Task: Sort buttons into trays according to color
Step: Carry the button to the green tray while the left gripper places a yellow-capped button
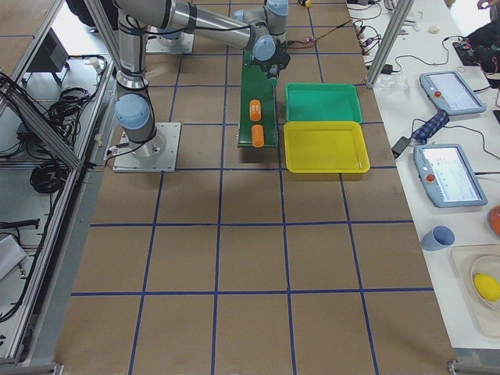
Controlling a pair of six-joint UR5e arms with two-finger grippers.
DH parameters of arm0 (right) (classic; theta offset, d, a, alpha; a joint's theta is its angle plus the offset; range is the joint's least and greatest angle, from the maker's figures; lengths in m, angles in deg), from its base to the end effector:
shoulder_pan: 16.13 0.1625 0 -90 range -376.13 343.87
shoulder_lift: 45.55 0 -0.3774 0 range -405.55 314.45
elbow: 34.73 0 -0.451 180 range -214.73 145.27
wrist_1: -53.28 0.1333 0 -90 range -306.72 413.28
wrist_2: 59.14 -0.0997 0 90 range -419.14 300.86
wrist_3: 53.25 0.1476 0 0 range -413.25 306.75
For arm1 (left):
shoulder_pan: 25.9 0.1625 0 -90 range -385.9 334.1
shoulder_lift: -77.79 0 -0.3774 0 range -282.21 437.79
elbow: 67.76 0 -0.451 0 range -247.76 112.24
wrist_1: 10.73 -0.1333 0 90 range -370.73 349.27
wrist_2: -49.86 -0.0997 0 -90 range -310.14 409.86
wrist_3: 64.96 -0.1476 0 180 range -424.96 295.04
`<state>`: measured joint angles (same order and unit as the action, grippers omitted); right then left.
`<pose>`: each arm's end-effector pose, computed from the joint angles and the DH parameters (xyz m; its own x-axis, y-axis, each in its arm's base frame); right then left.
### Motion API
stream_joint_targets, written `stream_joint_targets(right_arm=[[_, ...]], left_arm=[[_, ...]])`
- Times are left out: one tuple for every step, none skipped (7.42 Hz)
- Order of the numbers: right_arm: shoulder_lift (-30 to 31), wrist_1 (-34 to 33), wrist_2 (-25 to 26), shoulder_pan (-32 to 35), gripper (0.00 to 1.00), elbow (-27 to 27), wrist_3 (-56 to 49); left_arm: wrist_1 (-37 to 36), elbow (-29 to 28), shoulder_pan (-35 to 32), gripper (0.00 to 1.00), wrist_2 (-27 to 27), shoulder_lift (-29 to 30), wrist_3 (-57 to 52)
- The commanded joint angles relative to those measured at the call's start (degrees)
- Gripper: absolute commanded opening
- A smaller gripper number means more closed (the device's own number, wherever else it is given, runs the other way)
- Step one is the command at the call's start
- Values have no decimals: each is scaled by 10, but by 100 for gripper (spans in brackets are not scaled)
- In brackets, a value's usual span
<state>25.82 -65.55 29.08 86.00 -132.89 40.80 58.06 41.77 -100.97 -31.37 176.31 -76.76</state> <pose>0.2668 -0.5850 0.1730 -0.1405 0.9895 -0.0333 0.9894 0.1416 0.0335 -0.0126 -0.5576 0.1669 -0.9825 -0.0702 0.1725 -0.0561 0.9947 0.0856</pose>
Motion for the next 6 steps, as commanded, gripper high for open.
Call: stream_joint_targets(right_arm=[[-18,-8,-2,-50,0,16,-89],[-36,-7,-2,-50,0,43,-91],[-60,-5,-2,-50,0,77,-90],[-80,-4,-2,-50,0,102,-91],[-109,-10,-2,-50,0,111,-91],[-124,-26,-2,-50,0,111,-90]], left_arm=[[-27,44,-32,0,-1,-6,21],[-34,49,-43,0,4,0,49],[-33,54,-57,0,0,0,67],[-35,58,-63,60,-2,3,57],[-74,52,-62,100,-2,10,49],[-81,51,-60,100,-3,-4,50]])
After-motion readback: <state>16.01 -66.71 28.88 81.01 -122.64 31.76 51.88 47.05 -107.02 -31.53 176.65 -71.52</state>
